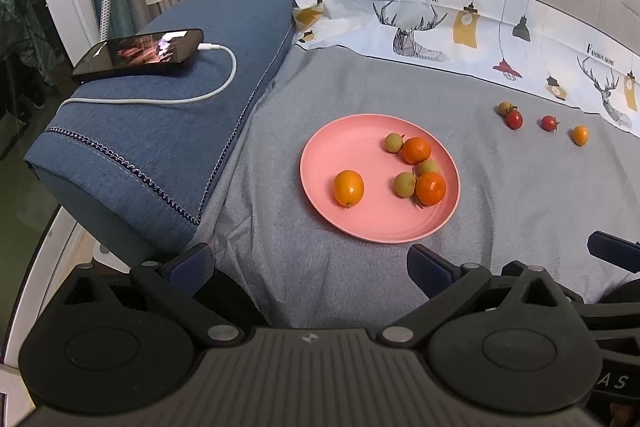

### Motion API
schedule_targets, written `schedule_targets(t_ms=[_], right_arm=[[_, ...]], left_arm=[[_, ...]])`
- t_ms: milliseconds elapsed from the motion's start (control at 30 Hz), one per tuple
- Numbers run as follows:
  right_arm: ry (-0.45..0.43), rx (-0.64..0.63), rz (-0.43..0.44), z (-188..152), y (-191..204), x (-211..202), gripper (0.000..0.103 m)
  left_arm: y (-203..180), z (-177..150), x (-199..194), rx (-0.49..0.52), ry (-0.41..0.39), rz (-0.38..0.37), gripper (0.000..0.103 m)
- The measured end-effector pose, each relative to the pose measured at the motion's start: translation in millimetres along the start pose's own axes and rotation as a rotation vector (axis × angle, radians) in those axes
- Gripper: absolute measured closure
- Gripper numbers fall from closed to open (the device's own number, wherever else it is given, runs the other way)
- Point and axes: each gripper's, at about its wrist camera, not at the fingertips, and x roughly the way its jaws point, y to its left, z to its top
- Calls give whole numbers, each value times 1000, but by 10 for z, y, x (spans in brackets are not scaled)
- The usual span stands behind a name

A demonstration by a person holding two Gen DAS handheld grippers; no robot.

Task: Organize fruits
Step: 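Move both grippers toward the red cherry tomatoes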

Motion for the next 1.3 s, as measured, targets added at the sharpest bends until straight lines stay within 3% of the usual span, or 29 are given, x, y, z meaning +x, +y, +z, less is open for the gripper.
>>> schedule_targets(t_ms=[367,533,700,900,1067,1300], right_arm=[[9,85,-12,19,-292,165,2],[-31,119,-102,54,-660,225,2],[-59,163,-221,133,-1218,384,1],[-89,212,-336,298,-1983,854,1],[-83,165,-396,419,-2426,1502,1],[-39,99,-397,685,-2847,2398,1]], left_arm=[[-233,140,185,59,42,6,0],[-518,360,345,83,44,-23,0],[-929,726,561,66,14,-101,0],[-1692,1260,1179,73,48,-216,0],[-2389,1597,1932,85,145,-303,0],[-2968,1809,2905,112,221,-267,0]])
